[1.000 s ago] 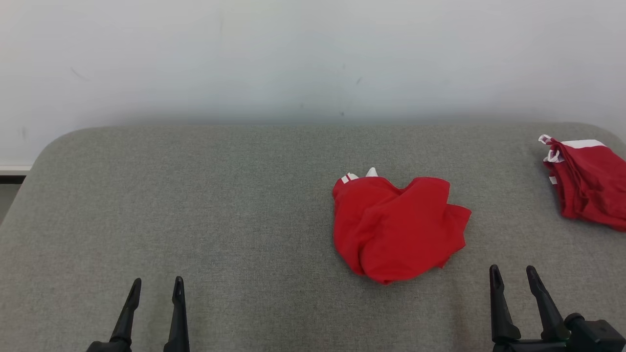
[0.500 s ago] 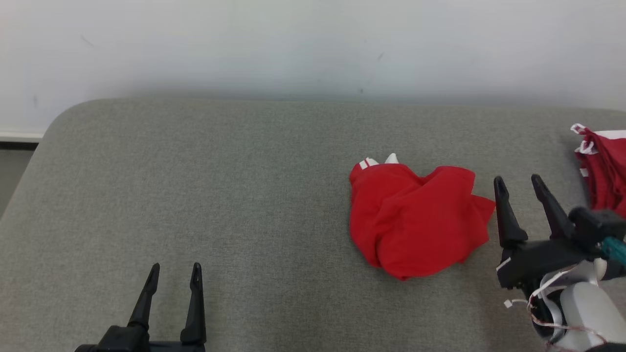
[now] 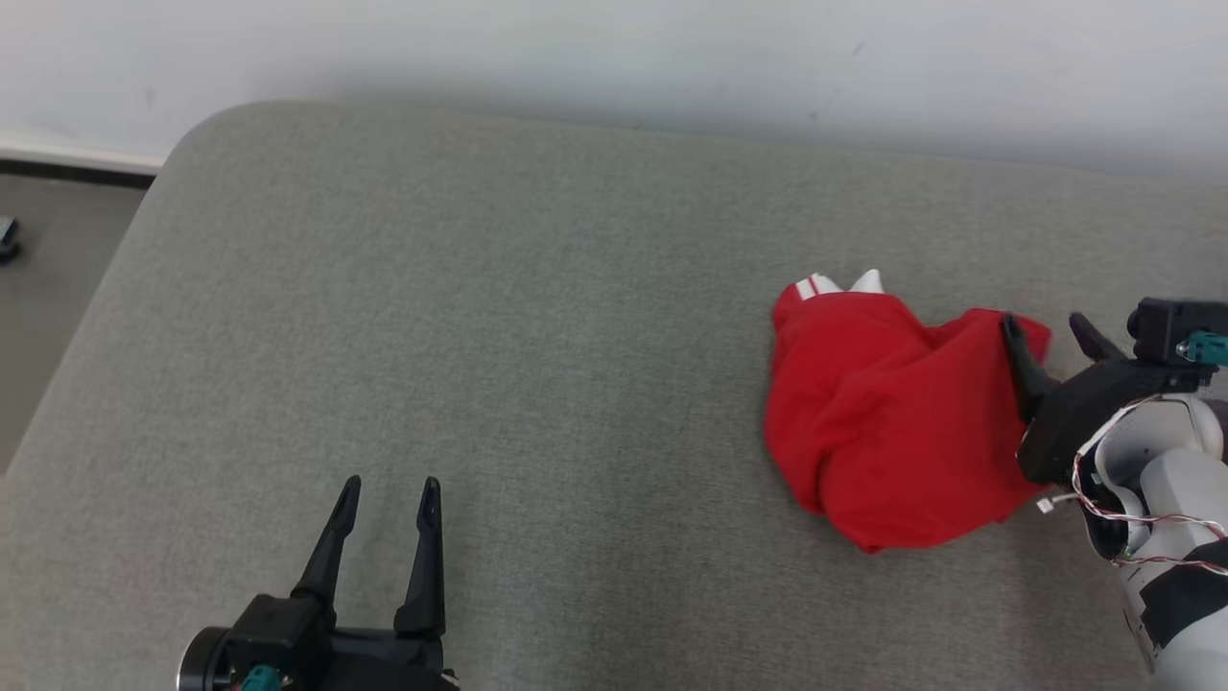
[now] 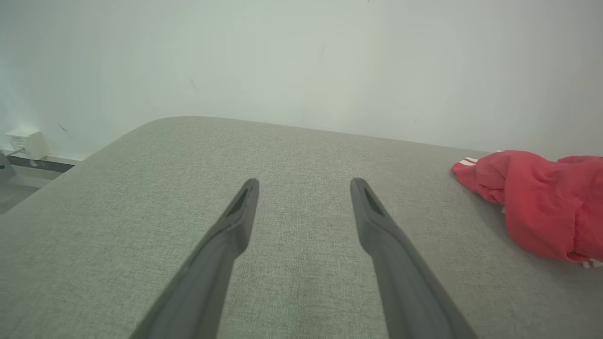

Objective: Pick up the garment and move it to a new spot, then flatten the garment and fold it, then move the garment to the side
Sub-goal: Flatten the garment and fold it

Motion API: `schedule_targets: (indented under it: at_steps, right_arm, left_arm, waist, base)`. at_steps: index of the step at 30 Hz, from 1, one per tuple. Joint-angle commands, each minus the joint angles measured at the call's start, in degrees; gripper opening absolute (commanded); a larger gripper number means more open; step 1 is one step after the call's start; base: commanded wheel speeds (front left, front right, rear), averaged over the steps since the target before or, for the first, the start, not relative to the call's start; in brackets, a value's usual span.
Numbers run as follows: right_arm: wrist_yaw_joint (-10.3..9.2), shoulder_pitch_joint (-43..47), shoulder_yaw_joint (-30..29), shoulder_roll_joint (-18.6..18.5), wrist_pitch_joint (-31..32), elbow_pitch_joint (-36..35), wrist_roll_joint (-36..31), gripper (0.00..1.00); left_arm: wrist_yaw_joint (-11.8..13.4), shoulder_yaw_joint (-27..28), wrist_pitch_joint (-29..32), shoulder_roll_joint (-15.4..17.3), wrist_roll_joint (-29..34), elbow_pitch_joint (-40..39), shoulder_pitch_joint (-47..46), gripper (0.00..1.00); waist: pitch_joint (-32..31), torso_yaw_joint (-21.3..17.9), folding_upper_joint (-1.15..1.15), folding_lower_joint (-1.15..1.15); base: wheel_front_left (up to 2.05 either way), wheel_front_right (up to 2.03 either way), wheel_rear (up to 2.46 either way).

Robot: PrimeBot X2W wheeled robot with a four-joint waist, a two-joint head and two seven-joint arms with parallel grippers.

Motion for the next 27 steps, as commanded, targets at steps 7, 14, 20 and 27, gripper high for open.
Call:
schedule_targets:
  at_steps: [7, 14, 20, 27]
  right_arm:
    - [-0.13, -1.08, 2.3, 0.96, 2.86, 7.33, 5.33, 0.2]
    - [-0.12, -2.65, 3.74, -0.01, -1.24, 8.96, 9.37, 0.0]
    - [-0.12, -5.42, 5.25, -2.78, -8.4, 8.19, 10.07, 0.0]
    - [-0.12, -11.3, 6.15, -5.89, -13.89, 5.16, 9.31, 0.0]
  left_arm:
    - [0.63, -0.3, -0.18, -0.05, -0.21, 0.29, -1.24, 1.0]
    - [0.69, 0.26, -0.18, -0.06, 0.64, 0.32, -1.68, 1.0]
    - [0.42, 1.13, -0.18, -0.03, 1.4, 0.64, -0.4, 1.0]
    - [0.13, 1.73, -0.18, -0.04, 1.53, 0.58, 0.45, 1.0]
  waist:
    - [1.9, 2.22, -0.01, -0.01]
    - [1.46, 1.29, -0.01, -0.01]
    - [-0.67, -0.32, -0.01, -0.01]
    - [-3.12, -1.23, -0.01, -0.01]
  base:
    - [0.0, 0.0, 0.0]
    - [0.0, 0.0, 0.0]
    - [0.0, 0.0, 0.0]
    - [0.0, 0.0, 0.0]
